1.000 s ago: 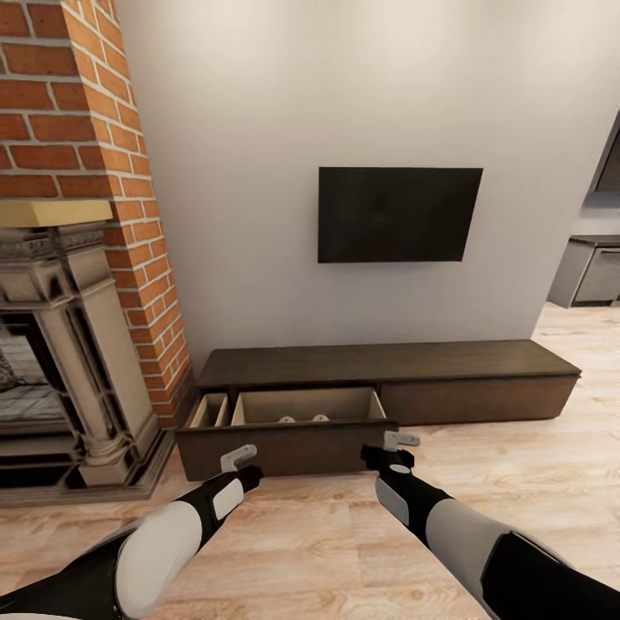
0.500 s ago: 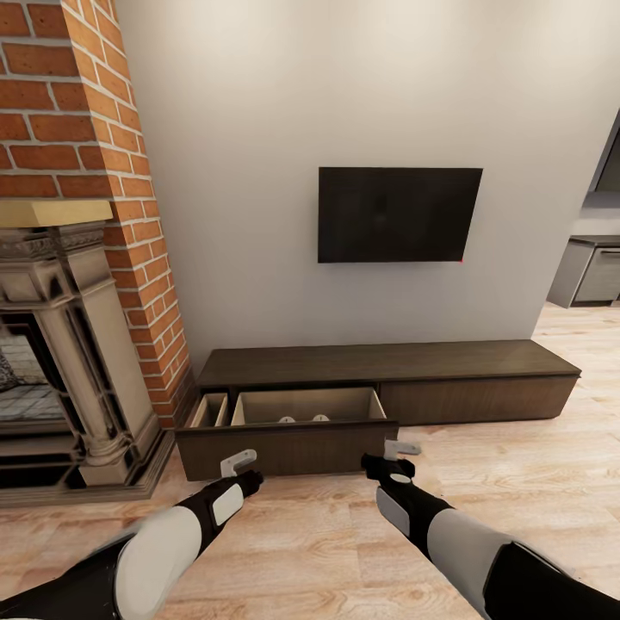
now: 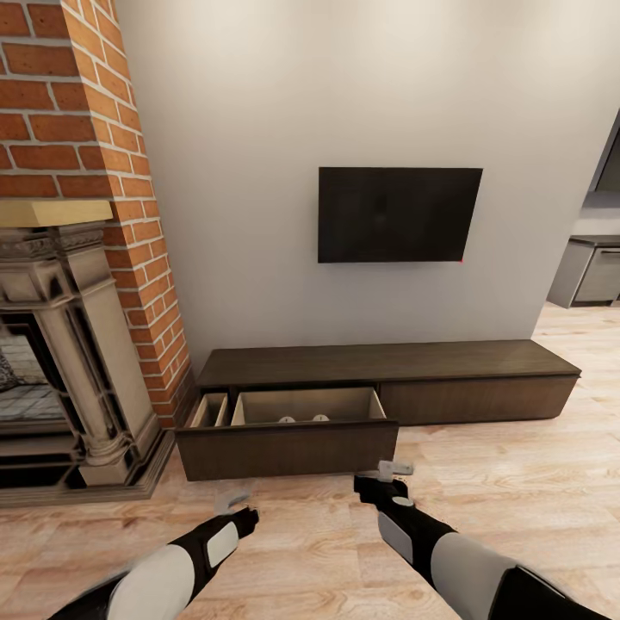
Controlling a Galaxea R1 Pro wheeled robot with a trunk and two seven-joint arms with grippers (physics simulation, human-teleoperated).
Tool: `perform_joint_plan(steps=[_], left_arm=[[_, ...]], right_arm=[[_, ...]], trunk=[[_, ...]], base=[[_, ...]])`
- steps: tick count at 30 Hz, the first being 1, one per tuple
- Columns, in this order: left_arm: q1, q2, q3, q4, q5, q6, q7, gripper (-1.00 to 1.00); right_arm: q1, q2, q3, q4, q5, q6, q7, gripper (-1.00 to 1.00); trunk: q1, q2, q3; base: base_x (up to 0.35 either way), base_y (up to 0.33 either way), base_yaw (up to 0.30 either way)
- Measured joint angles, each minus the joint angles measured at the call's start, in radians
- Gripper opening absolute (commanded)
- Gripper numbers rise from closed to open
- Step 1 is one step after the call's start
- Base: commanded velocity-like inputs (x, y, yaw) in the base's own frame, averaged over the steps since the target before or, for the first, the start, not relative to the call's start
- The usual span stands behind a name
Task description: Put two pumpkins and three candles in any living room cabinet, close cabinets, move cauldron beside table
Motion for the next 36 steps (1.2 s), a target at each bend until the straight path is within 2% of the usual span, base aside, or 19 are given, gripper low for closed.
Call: perform_joint_plan(steps=[8, 24, 30, 36], left_arm=[[0.074, 0.005, -0.001, 0.0, 0.0, -0.001, 0.0, 1.0], [0.083, 0.005, -0.002, 0.0, -0.001, 0.0, 0.0, 1.0], [0.084, 0.003, -0.002, 0.0, -0.002, -0.001, -0.001, 1.0], [0.087, 0.003, -0.002, 0.0, -0.002, -0.002, -0.001, 1.0]], right_arm=[[0.063, -0.002, -0.002, 0.0, 0.001, 0.0, 0.007, 1.0], [0.109, -0.004, -0.003, 0.009, 0.0, 0.0, 0.009, 1.0], [0.113, -0.002, -0.002, 0.033, 0.001, -0.003, 0.01, 1.0], [0.114, -0.002, -0.002, 0.051, 0.001, -0.044, 0.01, 1.0]], trunk=[[0.0, 0.0, 0.0], [0.0, 0.0, 0.0], [0.023, -0.042, -0.019], [0.046, -0.084, -0.037]], base=[[0.0, 0.0, -0.017], [0.0, 0.0, -0.069], [0.0, 0.0, 0.0], [0.0, 0.0, 0.0]])
